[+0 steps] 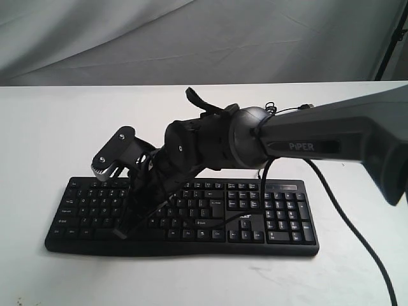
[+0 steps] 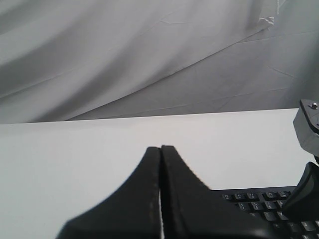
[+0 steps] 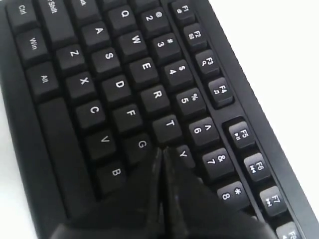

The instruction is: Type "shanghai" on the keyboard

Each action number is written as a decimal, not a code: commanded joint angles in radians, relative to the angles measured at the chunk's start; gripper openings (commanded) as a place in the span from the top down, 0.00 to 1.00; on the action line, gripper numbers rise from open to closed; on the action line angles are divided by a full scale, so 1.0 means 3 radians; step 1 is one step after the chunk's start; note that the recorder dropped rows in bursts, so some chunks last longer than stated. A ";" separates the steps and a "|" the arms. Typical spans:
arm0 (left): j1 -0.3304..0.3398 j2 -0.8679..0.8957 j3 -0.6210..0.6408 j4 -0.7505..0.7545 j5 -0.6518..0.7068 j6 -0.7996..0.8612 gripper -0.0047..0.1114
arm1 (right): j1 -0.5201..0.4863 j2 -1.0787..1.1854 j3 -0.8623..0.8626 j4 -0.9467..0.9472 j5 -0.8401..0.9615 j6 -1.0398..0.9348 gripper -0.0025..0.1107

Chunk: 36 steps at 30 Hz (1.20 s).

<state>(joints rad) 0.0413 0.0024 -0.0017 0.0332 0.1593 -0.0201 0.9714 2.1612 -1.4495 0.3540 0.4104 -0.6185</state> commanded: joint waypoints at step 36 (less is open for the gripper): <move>-0.0021 -0.0008 0.0006 -0.0006 -0.0018 -0.0009 0.96 | 0.0130 0.0535 -0.1321 -0.0162 0.0810 -0.0092 0.98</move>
<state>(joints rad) 0.0413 0.0024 -0.0017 0.0332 0.1593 -0.0201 0.9971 2.2637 -1.7558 0.3162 0.5816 -0.6404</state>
